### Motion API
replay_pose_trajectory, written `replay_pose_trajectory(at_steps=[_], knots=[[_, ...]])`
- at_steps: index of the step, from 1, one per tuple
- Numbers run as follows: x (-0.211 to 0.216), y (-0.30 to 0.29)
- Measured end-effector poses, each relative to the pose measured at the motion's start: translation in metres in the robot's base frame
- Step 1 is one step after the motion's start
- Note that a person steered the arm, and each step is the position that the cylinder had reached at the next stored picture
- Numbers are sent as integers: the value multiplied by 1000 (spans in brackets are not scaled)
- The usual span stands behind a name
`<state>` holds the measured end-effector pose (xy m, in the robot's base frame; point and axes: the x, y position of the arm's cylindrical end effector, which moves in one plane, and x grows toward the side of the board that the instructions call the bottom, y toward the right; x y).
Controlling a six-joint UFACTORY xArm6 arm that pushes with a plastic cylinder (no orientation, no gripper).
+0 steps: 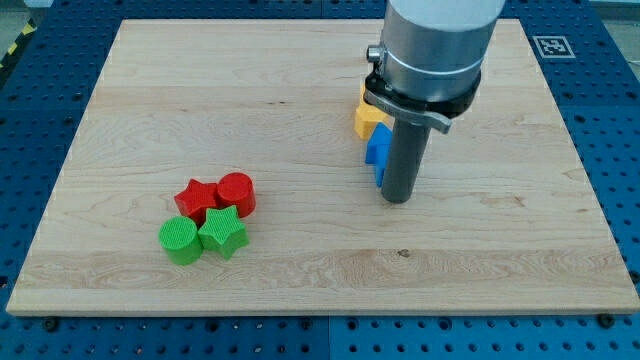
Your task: Push the blue and yellow blocks together to the center of the board
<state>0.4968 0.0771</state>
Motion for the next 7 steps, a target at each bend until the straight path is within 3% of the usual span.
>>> replay_pose_trajectory(at_steps=[7], knots=[[-73, -34]])
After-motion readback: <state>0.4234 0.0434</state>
